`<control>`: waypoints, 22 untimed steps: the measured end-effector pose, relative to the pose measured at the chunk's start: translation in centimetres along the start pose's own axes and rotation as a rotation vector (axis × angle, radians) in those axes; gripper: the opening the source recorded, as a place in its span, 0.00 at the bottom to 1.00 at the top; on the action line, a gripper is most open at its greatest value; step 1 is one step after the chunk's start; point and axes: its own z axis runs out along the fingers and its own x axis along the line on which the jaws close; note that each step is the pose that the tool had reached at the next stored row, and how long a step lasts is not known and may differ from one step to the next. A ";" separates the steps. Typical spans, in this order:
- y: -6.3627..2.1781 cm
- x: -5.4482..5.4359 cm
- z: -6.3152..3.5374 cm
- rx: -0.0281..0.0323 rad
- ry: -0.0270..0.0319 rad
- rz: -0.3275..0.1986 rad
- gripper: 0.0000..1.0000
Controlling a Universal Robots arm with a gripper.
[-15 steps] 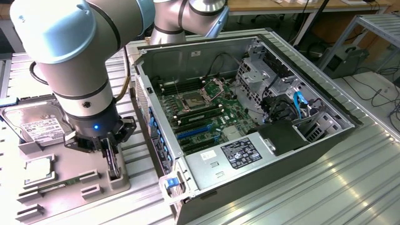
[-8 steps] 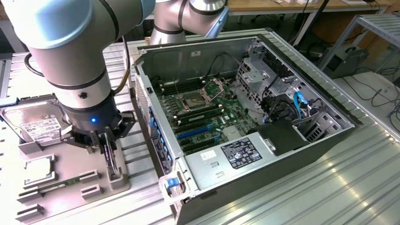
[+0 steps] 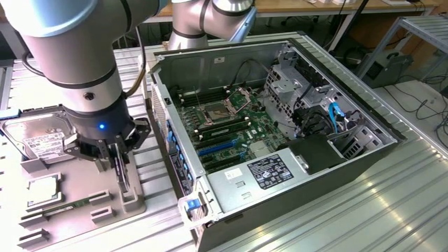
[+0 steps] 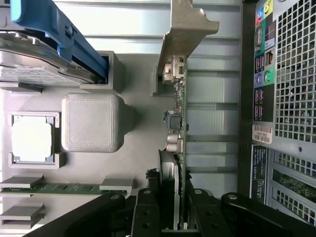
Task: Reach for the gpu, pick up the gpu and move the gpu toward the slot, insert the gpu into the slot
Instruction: 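Pick up the gpu and move the gpu toward the slot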
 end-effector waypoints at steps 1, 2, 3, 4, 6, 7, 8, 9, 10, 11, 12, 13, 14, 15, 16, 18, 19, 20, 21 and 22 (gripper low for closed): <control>0.01 0.0 -0.22 0.0000 0.0000 0.000 0.28; 0.02 0.0 -0.56 0.0000 0.0000 0.000 0.28; 0.02 0.0 -0.75 0.0000 0.0000 0.000 0.28; 0.03 0.0 -0.93 0.0001 0.0001 0.000 0.28; 0.05 0.0 -1.51 0.0000 0.0000 0.000 0.28; 0.05 0.0 -1.77 0.0000 0.0000 0.000 0.28; 0.06 0.0 -1.96 0.0000 0.0000 0.000 0.28; 0.06 0.0 -2.09 0.0001 0.0001 0.000 0.28; 0.07 0.0 -2.20 0.0001 0.0001 0.000 0.28; 0.07 0.0 -2.29 0.0002 0.0000 0.000 0.28; 0.07 -0.1 -2.40 0.0003 0.0000 0.000 0.28; 0.08 -0.1 -2.53 0.0005 0.0001 0.000 0.28; 0.08 -0.1 -2.61 0.0006 0.0000 0.000 0.28; 0.08 -0.1 -2.70 0.0009 0.0000 0.000 0.28; 0.08 -0.1 -2.79 0.0011 0.0000 0.000 0.28; 0.09 -0.1 -2.97 0.0017 0.0000 0.000 0.28; 0.09 -0.1 -3.07 0.0021 0.0001 0.000 0.28; 0.09 -0.1 -3.16 0.0024 0.0001 0.000 0.28; 0.10 -0.1 -3.27 0.0028 0.0001 0.000 0.28; 0.10 -0.1 -3.37 0.0032 0.0001 0.000 0.28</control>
